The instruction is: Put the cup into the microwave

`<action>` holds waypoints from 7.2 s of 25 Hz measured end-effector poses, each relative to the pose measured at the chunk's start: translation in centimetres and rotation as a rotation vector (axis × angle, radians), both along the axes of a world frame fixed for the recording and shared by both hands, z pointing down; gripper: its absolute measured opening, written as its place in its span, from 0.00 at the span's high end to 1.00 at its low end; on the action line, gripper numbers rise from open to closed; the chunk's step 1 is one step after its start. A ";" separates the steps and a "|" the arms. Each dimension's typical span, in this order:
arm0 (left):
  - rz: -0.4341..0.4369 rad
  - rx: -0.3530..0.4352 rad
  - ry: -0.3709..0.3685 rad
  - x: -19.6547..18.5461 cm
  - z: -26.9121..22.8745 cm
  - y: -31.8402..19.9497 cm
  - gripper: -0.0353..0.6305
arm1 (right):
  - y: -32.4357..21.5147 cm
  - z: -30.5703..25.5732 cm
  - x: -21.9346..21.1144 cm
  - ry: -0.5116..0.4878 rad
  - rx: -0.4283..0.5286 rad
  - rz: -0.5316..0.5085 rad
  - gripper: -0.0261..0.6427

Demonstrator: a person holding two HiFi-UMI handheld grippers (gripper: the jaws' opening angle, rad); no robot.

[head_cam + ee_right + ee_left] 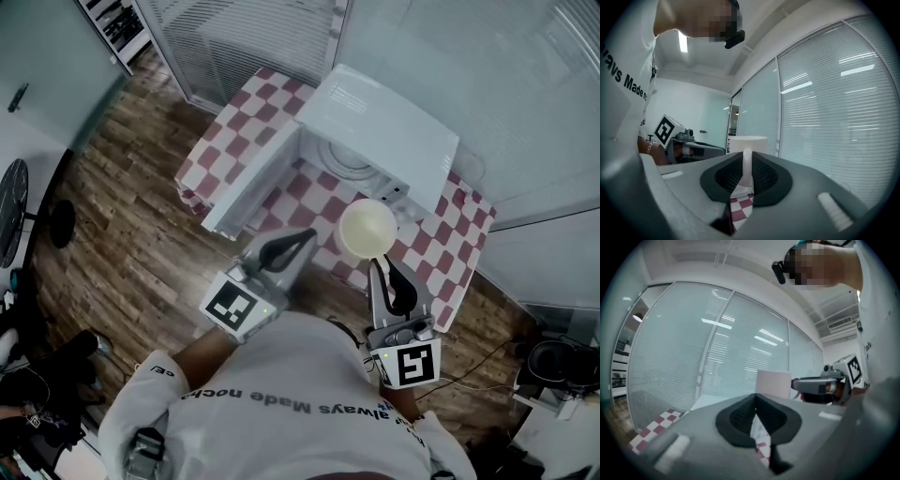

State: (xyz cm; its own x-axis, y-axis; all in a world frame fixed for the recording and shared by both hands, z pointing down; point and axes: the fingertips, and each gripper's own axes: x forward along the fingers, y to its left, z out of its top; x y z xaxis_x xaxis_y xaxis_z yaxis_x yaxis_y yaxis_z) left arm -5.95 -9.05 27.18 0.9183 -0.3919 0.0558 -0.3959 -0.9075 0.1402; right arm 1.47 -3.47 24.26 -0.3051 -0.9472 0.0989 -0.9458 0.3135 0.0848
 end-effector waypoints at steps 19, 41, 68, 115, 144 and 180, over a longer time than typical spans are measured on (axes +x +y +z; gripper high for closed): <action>0.087 0.014 0.025 2.3 -0.7 -6.8 0.94 | -5.4 0.1 2.1 -0.005 0.005 0.118 0.90; 0.083 -0.015 0.016 4.3 2.0 -7.2 0.94 | -5.5 4.1 4.0 -0.037 -0.052 0.118 0.90; 0.093 -0.107 -0.071 8.8 14.5 -9.8 0.94 | -8.2 17.0 6.9 -0.068 -0.167 0.111 0.90; -0.010 -0.111 -0.174 13.9 32.9 -21.9 0.94 | -22.9 35.8 13.4 -0.075 -0.196 0.300 0.90; -0.054 -0.062 -0.205 16.3 36.2 -27.5 0.94 | -30.0 39.3 15.1 -0.059 -0.169 0.361 0.90; -0.062 -0.070 -0.108 11.3 18.0 -15.8 0.94 | -16.6 23.0 12.1 -0.092 -0.220 0.227 0.88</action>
